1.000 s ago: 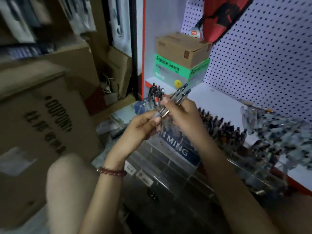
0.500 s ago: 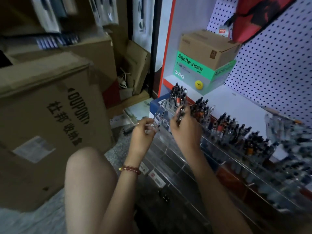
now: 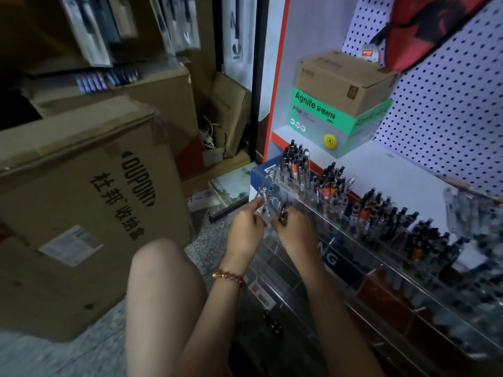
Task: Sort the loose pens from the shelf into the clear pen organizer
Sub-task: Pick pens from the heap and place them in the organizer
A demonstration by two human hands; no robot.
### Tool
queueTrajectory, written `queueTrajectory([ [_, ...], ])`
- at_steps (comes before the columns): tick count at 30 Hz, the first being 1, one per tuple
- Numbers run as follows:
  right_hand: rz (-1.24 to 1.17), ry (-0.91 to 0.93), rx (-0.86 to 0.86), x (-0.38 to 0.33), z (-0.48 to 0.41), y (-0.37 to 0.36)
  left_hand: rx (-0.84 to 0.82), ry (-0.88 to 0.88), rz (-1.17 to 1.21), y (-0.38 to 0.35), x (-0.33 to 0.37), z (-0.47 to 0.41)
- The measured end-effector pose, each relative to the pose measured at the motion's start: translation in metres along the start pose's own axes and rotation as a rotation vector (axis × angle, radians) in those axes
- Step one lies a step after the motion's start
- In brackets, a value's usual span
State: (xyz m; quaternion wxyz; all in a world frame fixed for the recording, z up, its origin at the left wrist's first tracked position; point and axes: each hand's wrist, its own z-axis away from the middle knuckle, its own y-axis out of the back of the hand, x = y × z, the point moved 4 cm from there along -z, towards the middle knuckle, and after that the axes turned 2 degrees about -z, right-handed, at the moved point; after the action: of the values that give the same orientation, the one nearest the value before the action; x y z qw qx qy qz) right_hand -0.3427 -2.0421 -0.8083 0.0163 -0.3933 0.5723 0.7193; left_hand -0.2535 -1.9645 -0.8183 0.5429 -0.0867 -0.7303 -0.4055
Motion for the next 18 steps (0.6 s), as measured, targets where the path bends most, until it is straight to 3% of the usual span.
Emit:
queueTrajectory([
  [7, -0.123, -0.064, -0.057, -0.003, -0.003, -0.007, -0.112, 0.047, -0.037, -0.015, -0.003, 0.002],
  [12, 0.097, -0.01, -0.105, -0.008, -0.009, -0.002, -0.107, 0.058, 0.02, -0.014, -0.006, 0.001],
  [18, 0.232, 0.024, -0.007, -0.015, -0.008, -0.002, -0.084, 0.033, 0.039, -0.014, -0.004, 0.0],
])
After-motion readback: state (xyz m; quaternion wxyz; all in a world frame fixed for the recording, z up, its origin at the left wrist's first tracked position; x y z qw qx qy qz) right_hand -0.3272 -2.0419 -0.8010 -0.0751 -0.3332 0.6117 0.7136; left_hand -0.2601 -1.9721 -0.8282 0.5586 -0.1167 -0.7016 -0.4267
